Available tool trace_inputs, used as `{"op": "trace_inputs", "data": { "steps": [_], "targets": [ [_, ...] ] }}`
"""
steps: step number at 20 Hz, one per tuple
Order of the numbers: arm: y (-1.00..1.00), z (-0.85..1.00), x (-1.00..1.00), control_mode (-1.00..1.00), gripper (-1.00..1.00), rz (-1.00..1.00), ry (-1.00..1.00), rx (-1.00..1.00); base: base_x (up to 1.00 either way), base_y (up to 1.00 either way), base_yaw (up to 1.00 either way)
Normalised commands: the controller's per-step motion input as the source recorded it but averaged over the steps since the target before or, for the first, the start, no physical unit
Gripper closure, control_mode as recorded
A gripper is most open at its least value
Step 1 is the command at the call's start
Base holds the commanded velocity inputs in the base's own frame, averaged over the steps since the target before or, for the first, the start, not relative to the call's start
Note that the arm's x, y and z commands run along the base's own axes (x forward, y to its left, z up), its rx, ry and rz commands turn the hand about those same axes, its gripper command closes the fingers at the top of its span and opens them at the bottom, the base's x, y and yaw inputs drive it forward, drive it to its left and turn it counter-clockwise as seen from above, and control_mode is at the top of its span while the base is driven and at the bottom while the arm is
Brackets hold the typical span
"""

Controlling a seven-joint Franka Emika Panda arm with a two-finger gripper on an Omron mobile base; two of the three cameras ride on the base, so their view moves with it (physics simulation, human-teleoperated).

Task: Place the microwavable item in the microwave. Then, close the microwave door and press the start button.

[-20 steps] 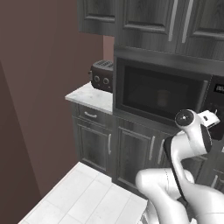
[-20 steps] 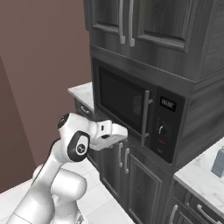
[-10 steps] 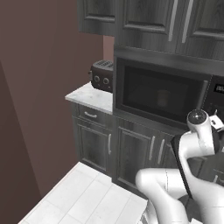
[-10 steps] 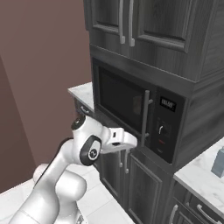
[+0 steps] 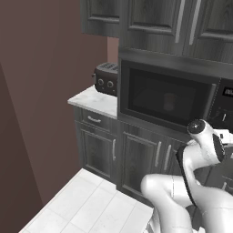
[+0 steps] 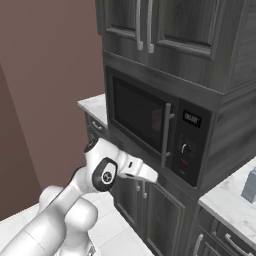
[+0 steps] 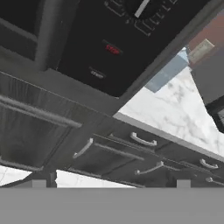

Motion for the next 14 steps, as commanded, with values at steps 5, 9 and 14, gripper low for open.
{"op": "trace_inputs", "data": {
  "steps": [5,9,14],
  "targets": [
    [0.0,-0.24,0.0,-1.0,-1.0,-0.55,-0.13,0.0,0.0,0.0,0.0],
    [0.0,-0.22,0.0,-1.0,-1.0,-0.47,-0.26,-0.03,0.0,0.0,0.0],
    [-0.16,-0.17,-0.01,-1.0,-1.0,-0.25,-0.48,-0.11,0.0,0.0,0.0]
  ]
}}
